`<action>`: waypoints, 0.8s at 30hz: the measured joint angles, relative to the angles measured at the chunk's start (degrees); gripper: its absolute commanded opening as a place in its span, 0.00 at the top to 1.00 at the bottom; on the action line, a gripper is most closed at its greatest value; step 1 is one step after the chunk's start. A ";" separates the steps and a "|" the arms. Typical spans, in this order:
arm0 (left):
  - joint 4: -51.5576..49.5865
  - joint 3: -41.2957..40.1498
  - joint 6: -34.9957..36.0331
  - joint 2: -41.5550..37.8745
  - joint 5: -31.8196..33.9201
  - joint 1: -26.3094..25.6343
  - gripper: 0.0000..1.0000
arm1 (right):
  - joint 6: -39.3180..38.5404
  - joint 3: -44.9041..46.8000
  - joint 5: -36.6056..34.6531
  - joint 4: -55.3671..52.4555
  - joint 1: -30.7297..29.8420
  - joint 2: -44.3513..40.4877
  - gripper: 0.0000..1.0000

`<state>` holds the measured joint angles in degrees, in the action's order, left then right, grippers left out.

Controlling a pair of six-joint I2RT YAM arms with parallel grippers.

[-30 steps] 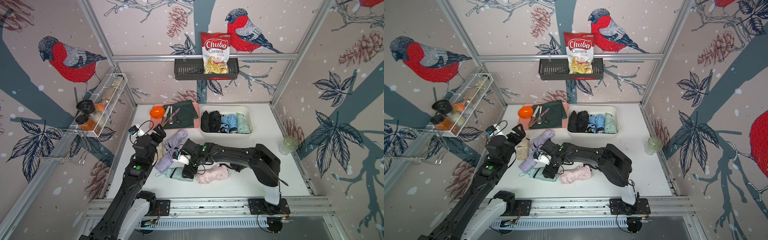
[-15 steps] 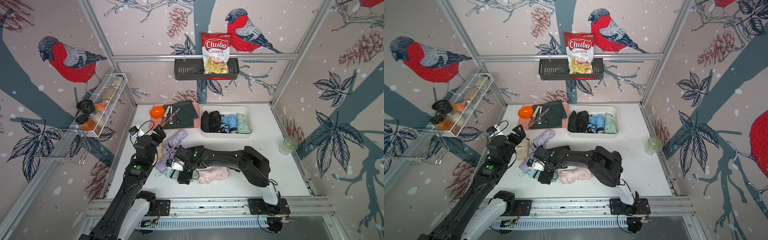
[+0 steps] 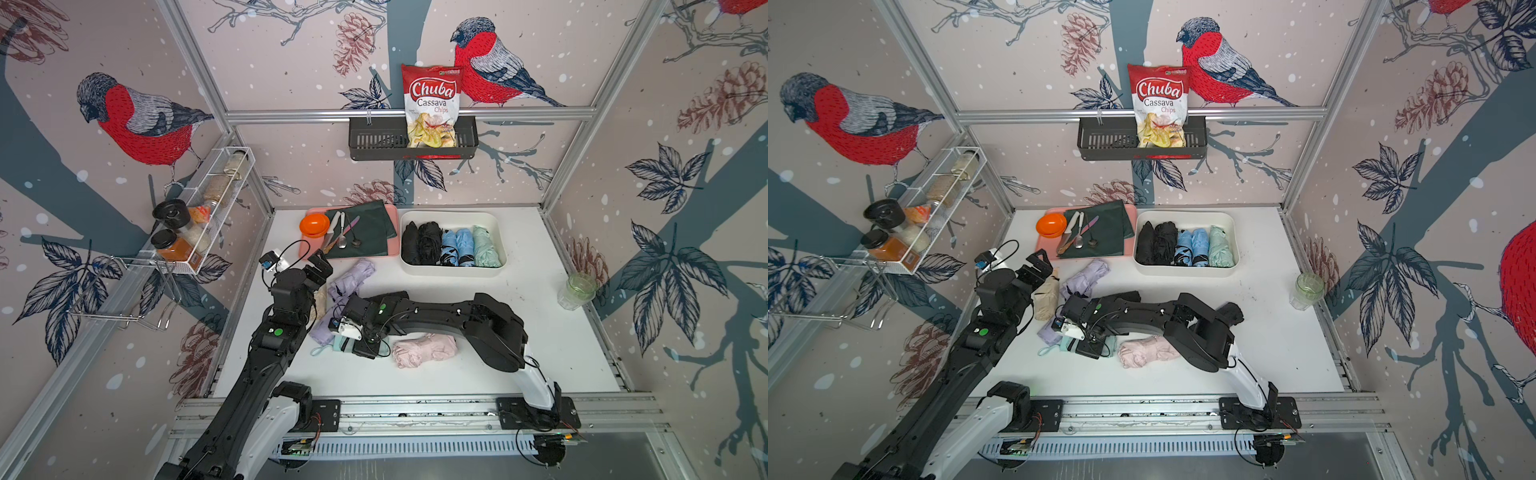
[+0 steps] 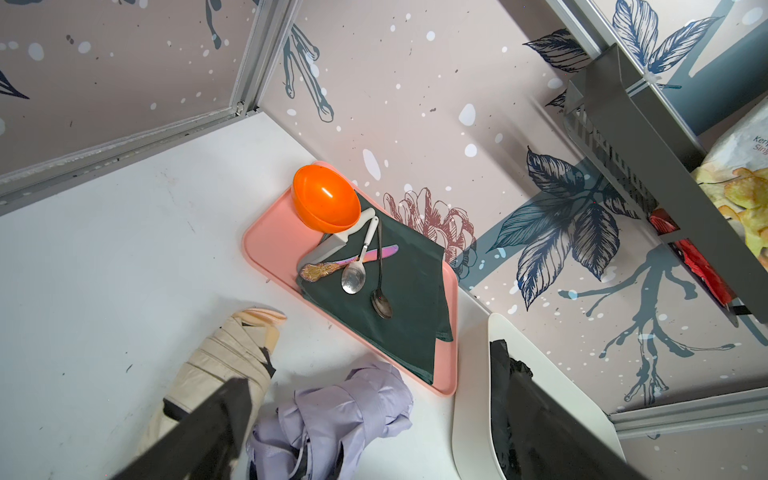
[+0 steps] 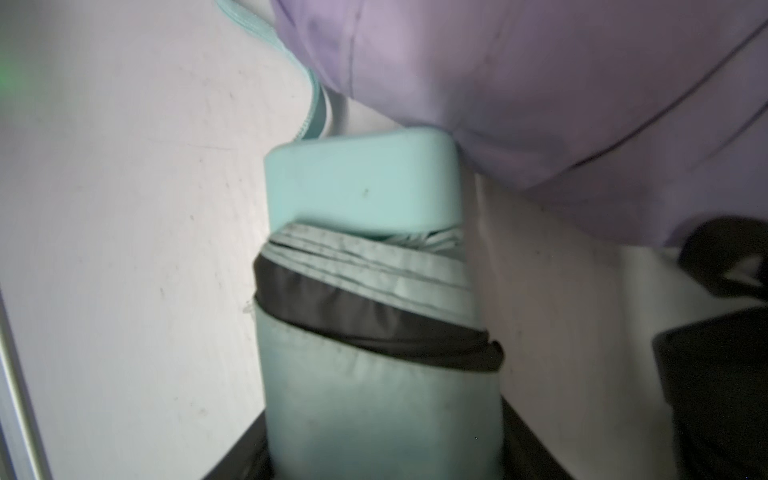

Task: Put the umbrella into the storage box
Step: Pick up the umbrella from the center of the board.

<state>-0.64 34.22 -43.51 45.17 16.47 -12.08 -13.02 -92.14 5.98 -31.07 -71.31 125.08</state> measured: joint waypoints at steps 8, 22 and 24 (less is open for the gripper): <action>0.00 0.76 0.02 1.49 -0.02 0.00 0.01 | 4.55 5.07 0.00 -0.31 3.02 -8.15 0.53; 0.42 2.95 1.51 5.84 -2.82 0.00 0.01 | 17.86 15.30 -3.26 7.04 19.56 -28.74 0.58; 1.16 3.32 2.01 7.63 -4.59 0.00 0.01 | 19.71 16.85 -4.35 8.13 23.45 -31.56 0.58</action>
<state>0.51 37.54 -41.50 52.80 11.88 -12.08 6.70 -75.29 1.63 -22.94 -47.86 93.51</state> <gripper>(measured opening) 0.989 0.483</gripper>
